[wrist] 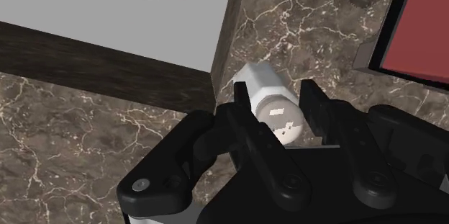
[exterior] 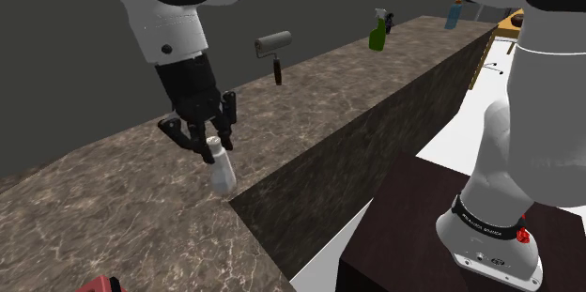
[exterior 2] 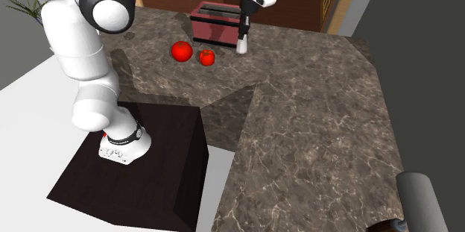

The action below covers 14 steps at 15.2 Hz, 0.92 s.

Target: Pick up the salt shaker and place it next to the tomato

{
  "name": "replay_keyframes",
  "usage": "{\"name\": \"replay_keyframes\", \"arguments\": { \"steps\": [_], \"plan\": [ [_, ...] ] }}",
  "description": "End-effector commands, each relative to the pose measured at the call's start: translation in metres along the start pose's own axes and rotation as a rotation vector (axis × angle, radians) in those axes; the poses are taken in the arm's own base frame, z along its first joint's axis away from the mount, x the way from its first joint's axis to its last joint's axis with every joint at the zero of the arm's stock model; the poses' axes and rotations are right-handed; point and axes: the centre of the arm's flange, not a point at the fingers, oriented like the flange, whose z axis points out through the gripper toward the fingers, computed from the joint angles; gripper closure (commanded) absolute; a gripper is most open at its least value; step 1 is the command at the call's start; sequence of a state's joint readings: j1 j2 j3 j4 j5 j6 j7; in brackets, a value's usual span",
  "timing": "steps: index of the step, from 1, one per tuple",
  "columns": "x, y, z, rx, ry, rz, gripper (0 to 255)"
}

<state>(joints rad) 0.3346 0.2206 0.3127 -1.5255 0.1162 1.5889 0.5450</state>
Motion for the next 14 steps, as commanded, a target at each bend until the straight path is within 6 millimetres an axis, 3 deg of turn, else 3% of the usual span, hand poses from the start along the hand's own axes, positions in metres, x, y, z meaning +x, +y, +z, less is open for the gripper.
{"name": "replay_keyframes", "arguments": {
  "steps": [1,10,14],
  "plan": [
    [-0.018,-0.018,0.003,0.0,0.001,0.002,255],
    [-0.093,-0.109,0.017,0.0,0.001,0.002,255],
    [-0.094,-0.113,0.033,0.0,0.001,0.002,255]
  ]
}}
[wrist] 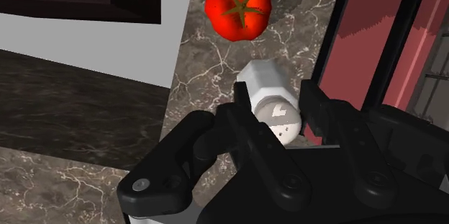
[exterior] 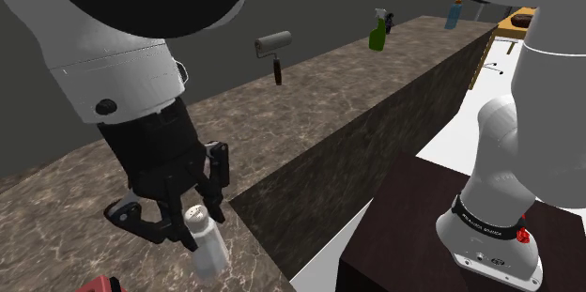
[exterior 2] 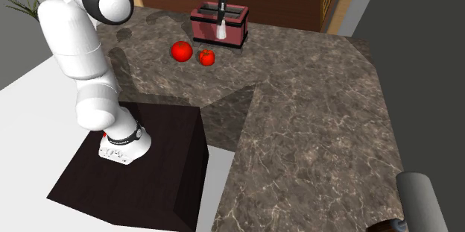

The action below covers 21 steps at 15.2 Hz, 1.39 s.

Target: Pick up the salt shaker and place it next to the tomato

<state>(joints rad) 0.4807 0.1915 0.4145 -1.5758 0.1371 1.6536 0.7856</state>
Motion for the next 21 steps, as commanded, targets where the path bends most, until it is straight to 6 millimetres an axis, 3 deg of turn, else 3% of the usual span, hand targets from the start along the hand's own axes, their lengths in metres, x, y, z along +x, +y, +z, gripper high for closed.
{"name": "replay_keyframes", "arguments": {
  "steps": [1,21],
  "plan": [
    [0.001,0.001,0.01,0.0,0.0,0.001,255],
    [0.024,0.009,0.113,0.0,0.0,0.001,255]
  ]
}}
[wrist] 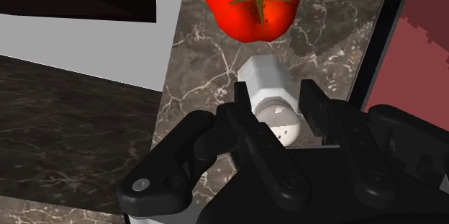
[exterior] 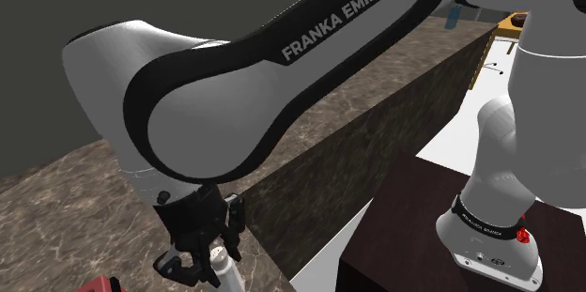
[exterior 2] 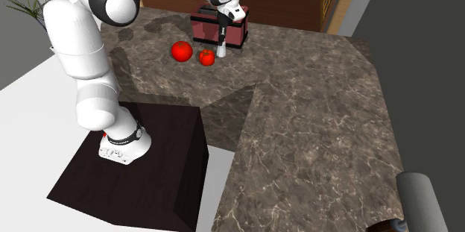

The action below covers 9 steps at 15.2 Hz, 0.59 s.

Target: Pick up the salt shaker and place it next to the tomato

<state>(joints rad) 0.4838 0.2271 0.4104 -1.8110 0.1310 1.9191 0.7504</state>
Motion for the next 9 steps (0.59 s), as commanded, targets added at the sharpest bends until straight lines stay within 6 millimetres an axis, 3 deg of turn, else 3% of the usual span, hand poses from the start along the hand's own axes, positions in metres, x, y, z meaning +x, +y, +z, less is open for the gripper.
{"name": "replay_keyframes", "arguments": {
  "steps": [1,9],
  "plan": [
    [0.003,0.0,0.011,0.0,0.0,0.0,255],
    [0.011,0.003,0.049,0.0,0.0,0.0,255]
  ]
}}
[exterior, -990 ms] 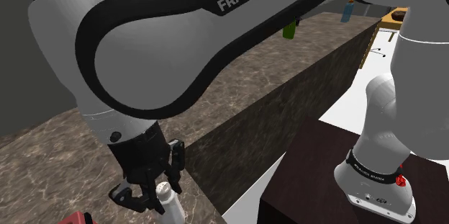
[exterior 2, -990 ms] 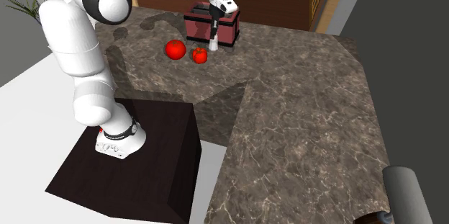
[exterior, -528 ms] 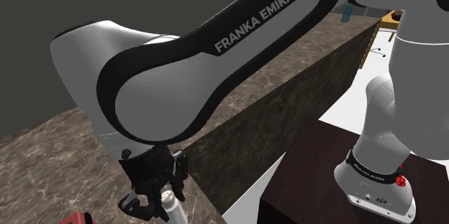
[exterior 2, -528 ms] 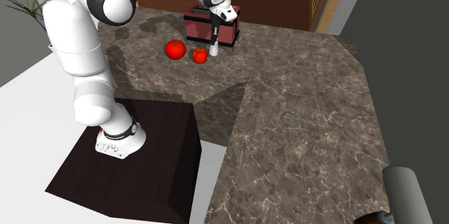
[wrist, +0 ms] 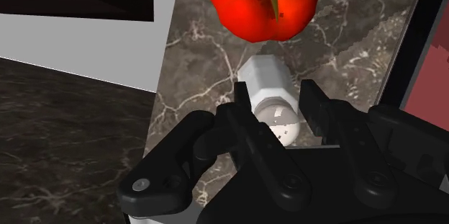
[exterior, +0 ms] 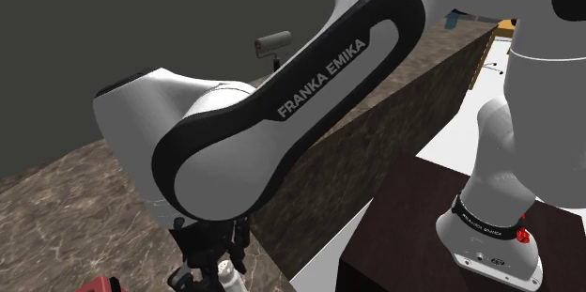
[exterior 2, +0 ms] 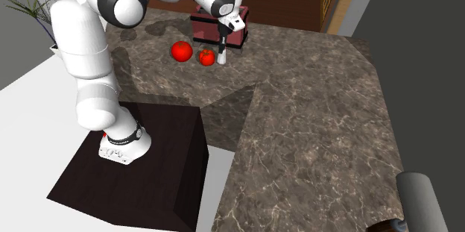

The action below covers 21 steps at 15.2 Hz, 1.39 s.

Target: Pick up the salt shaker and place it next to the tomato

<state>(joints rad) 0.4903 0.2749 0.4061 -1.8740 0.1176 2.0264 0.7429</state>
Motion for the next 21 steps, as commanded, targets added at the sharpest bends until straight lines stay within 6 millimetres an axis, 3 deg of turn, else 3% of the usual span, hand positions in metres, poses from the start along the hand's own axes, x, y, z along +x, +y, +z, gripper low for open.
{"name": "replay_keyframes", "arguments": {
  "steps": [1,6,7,12,16,21],
  "plan": [
    [0.0,0.0,0.002,0.001,0.001,0.0,255],
    [0.0,0.0,0.002,0.001,0.001,0.0,255],
    [0.0,0.0,0.002,0.001,0.001,0.0,0],
    [0.0,0.0,0.002,0.0,0.001,0.0,0],
    [0.0,0.0,-0.048,0.001,0.001,0.0,0],
    [0.0,0.0,-0.048,0.001,0.001,0.0,0]
  ]
}}
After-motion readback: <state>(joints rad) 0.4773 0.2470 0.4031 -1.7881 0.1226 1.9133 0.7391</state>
